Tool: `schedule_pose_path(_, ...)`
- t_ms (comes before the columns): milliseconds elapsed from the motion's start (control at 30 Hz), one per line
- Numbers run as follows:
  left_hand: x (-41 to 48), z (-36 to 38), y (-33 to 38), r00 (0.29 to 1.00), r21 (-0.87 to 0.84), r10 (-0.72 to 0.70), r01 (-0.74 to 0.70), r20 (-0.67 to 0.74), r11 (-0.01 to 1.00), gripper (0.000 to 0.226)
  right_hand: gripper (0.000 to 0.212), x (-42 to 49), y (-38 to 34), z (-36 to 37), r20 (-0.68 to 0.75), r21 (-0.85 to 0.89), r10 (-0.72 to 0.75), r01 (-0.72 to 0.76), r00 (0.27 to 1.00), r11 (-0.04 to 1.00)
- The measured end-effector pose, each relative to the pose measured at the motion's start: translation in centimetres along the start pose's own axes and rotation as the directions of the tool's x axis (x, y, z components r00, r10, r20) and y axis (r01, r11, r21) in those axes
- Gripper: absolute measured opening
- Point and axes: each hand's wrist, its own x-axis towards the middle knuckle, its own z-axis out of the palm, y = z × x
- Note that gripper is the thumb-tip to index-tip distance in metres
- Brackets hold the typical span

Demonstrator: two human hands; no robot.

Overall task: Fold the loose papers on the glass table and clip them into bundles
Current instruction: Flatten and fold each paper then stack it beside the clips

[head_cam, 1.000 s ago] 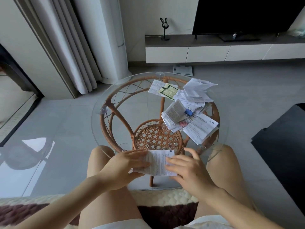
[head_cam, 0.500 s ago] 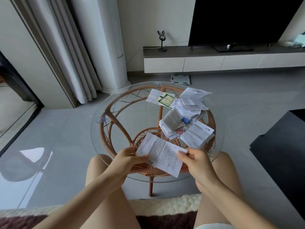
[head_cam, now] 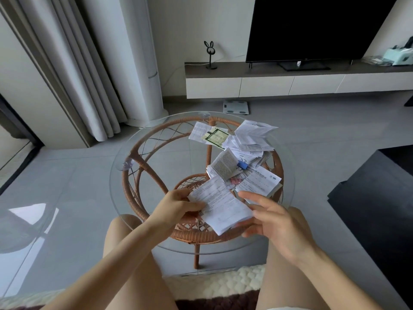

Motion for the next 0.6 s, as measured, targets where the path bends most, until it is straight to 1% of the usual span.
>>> schedule_pose_path(33, 0.2, -0.1, 0.2, 1.000, -0.013, -0.009, 0.010, 0.023, 1.000, 0.024, 0.045, 0.1, -0.3, -0.4, 0.022, -0.024, -0.008, 0.009, 1.000, 1.000)
schedule_pose_path(100, 0.4, -0.4, 0.6, 0.998, -0.015, -0.020, 0.022, 0.065, 1.000, 0.025, 0.045, 0.5, -0.7, -0.8, 0.029, -0.170, -0.006, 0.011, 1.000, 0.985)
schedule_pose_path(167, 0.4, -0.6, 0.7, 0.994, 0.025, -0.018, 0.015, 0.109, 1.000, 0.030, 0.036, 1.0, -1.0, -0.6, 0.035, -0.248, -0.009, 0.017, 0.999, 0.968)
schedule_pose_path(267, 0.3, -0.3, 0.7, 0.983, 0.072, -0.022, 0.009, 0.184, 0.997, 0.045, 0.029, 1.9, -0.8, 0.1, 0.015, -0.238, -0.051, 0.053, 0.999, 0.970)
schedule_pose_path(333, 0.3, -0.2, 0.5, 0.983, 0.062, -0.021, 0.009, 0.183, 0.998, 0.045, 0.027, 2.4, -0.4, 0.5, -0.022, -0.263, -0.078, 0.069, 0.997, 0.962)
schedule_pose_path(433, 0.4, -0.1, 0.2, 0.982, 0.042, -0.018, 0.010, 0.189, 0.999, 0.040, 0.027, 3.0, -0.1, 1.1, -0.104, -0.270, -0.081, 0.051, 0.991, 0.962)
schedule_pose_path(533, 0.4, 0.3, 0.2, 0.976, -0.047, -0.028, 0.039, 0.218, 0.998, 0.020, 0.017, 3.4, 0.2, 1.3, -0.173, -0.279, -0.102, 0.050, 0.980, 0.959)
schedule_pose_path(567, 0.2, 0.5, 0.3, 0.977, -0.092, -0.043, 0.063, 0.208, 0.994, 0.024, 0.015, 3.6, 0.3, 1.4, -0.196, -0.297, -0.110, 0.048, 0.974, 0.954)
schedule_pose_path(600, 0.1, 0.7, 0.5, 0.979, -0.135, -0.063, 0.091, 0.193, 0.987, 0.036, 0.014, 3.7, 0.4, 1.3, -0.219, -0.327, -0.121, 0.044, 0.968, 0.944)
